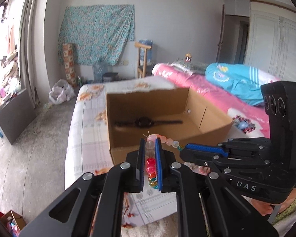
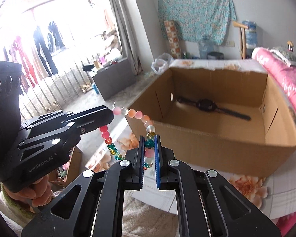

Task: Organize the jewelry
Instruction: 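Lift the bead bracelet with the right gripper over the box, then open the right gripper to drop the bracelet into the box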

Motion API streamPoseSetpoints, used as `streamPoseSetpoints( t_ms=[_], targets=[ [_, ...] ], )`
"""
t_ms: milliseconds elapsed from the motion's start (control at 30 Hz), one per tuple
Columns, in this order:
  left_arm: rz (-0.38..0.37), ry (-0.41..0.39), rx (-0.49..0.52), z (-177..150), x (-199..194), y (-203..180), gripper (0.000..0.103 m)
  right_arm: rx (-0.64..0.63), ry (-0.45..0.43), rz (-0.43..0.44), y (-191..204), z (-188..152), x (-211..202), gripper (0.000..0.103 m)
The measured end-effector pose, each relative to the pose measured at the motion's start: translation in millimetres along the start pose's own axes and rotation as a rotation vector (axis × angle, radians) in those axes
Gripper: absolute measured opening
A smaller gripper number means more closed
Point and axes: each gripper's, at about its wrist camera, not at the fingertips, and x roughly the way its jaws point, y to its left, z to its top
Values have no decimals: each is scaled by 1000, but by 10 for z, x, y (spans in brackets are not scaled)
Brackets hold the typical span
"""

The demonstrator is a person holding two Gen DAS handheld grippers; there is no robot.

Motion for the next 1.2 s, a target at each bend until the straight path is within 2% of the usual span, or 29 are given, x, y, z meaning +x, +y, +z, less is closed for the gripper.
streamPoseSetpoints(
  t_ms=[267, 433, 633, 767, 1000, 1200],
  targets=[
    [3, -118, 79, 524, -8, -149, 9, -11, -84, 14, -126, 435, 20, 7],
    [12, -113, 104, 697, 193, -167, 9, 4, -86, 15, -241, 653, 217, 7],
    [22, -64, 129, 720, 525, -144, 9, 33, -36, 28, -362, 763, 509, 7],
    [34, -13, 129, 701, 811, -95, 9, 53, 46, 41, -517, 857, 800, 7],
    [33, 130, 76, 590, 1301, 123, 9, 112, 316, 68, -852, 789, 1439, 7],
    [25, 259, 69, 418, 1603, 235, 9, 144, 495, 91, -993, 734, 1763, 8]
  ],
)
